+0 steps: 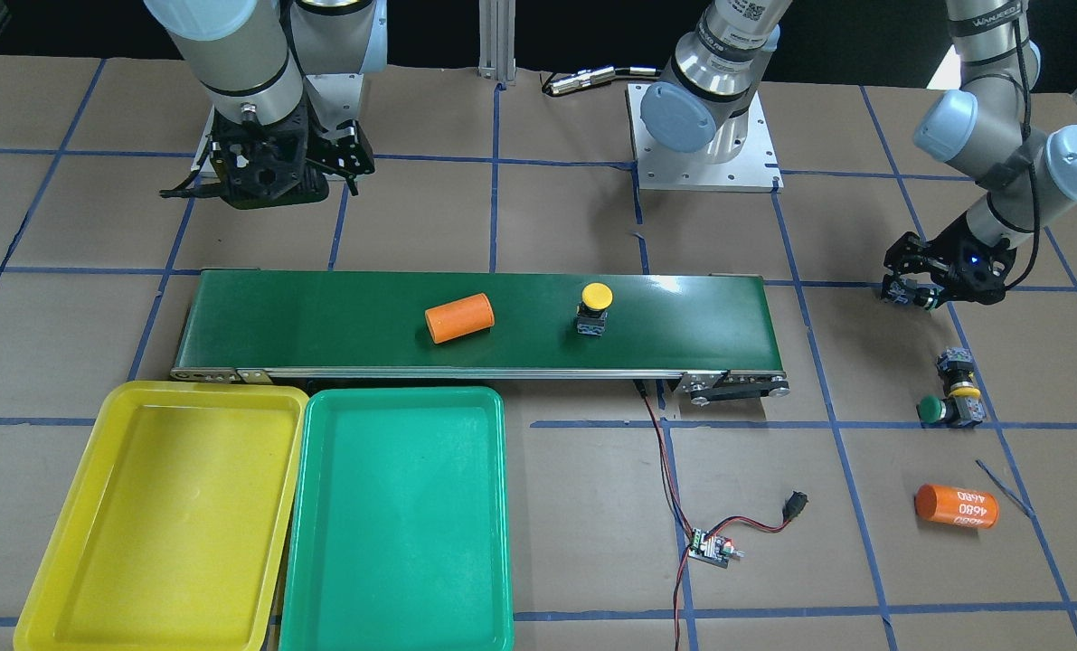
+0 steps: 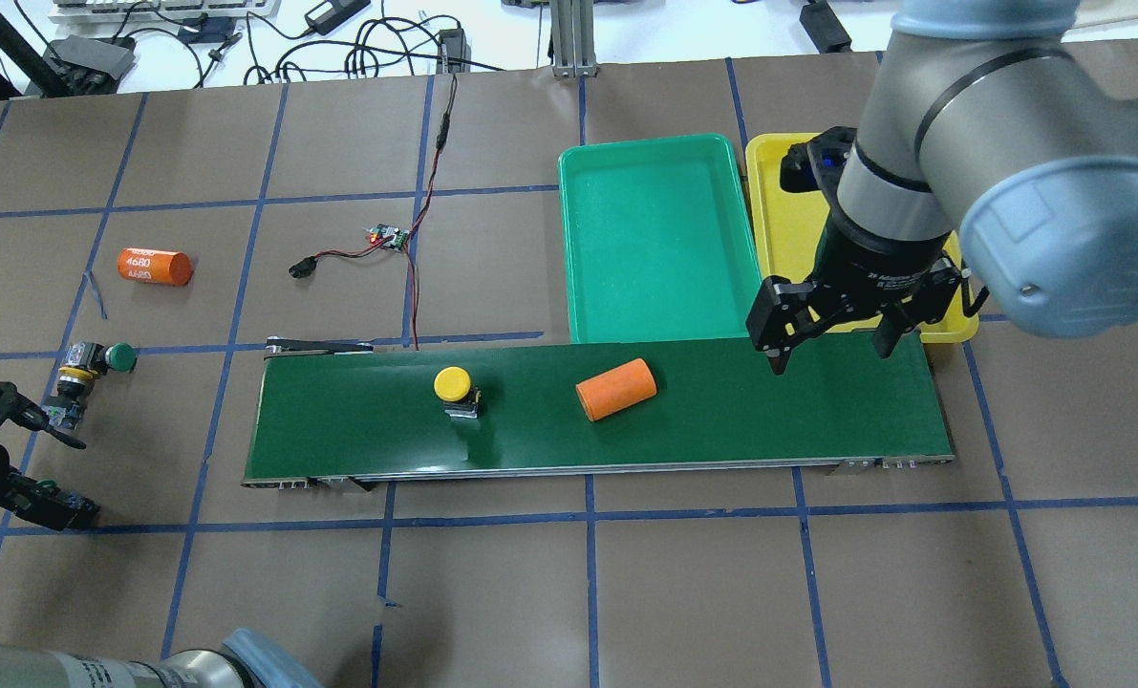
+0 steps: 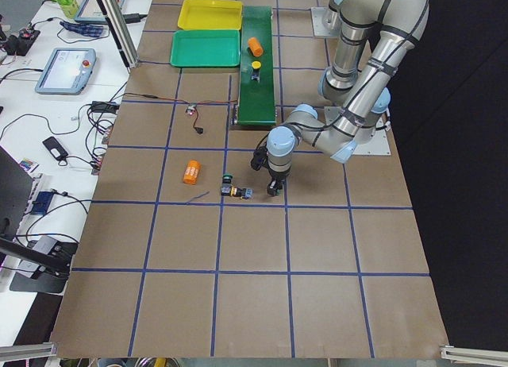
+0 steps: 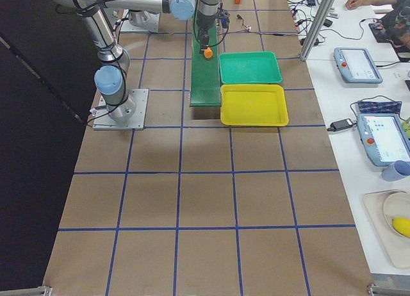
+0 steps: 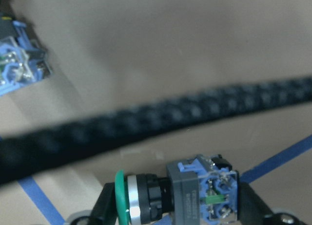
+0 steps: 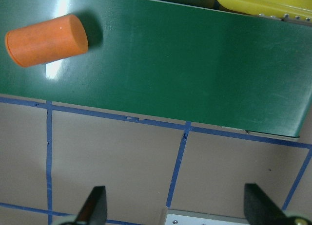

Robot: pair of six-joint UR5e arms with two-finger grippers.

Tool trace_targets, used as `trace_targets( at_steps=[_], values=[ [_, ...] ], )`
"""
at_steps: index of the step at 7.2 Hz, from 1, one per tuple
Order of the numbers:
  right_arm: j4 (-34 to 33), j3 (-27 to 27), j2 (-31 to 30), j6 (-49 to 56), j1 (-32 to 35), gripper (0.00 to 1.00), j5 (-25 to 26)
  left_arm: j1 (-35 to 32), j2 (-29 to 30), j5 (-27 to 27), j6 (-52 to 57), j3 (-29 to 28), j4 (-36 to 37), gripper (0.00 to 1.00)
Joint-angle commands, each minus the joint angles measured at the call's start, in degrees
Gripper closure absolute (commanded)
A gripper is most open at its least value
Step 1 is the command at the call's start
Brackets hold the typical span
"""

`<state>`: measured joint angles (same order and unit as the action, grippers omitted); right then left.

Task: Sort buttons by color to trays
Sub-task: 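Place the green button on the belt while the right gripper lowers to belt end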

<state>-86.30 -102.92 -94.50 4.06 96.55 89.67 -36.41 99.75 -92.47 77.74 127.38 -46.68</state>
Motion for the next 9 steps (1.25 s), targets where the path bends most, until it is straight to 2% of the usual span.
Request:
trace_targets(
  at_steps=[1,3,5,7,9],
  values=[
    [0.08,-1.4,-0.51,10.0,1.18,0.0,0.06,-3.99,-3.93,0.62,-10.98,-0.72,-4.02,0.8],
    [0.0,-1.58,-2.0,22.61,1.09,0.0,-0.73,-13.81,-6.67,1.06,-25.46,-4.22,-8.32,0.8],
    [-0.35,-1.67,-2.09,31.05,0.83,0.0,-0.64,-23.57,-6.15,4.56,-40.67,-7.57,-9.49,0.8],
    [-4.29,-3.24,-2.09,40.8,0.57,0.0,-0.55,-34.64,-6.15,4.22,-55.62,-10.39,-11.67,0.8],
    [-12.35,-7.62,-2.0,43.67,0.65,0.0,-0.55,-42.22,-5.01,4.58,-68.72,-10.57,-11.68,0.79]
  ],
)
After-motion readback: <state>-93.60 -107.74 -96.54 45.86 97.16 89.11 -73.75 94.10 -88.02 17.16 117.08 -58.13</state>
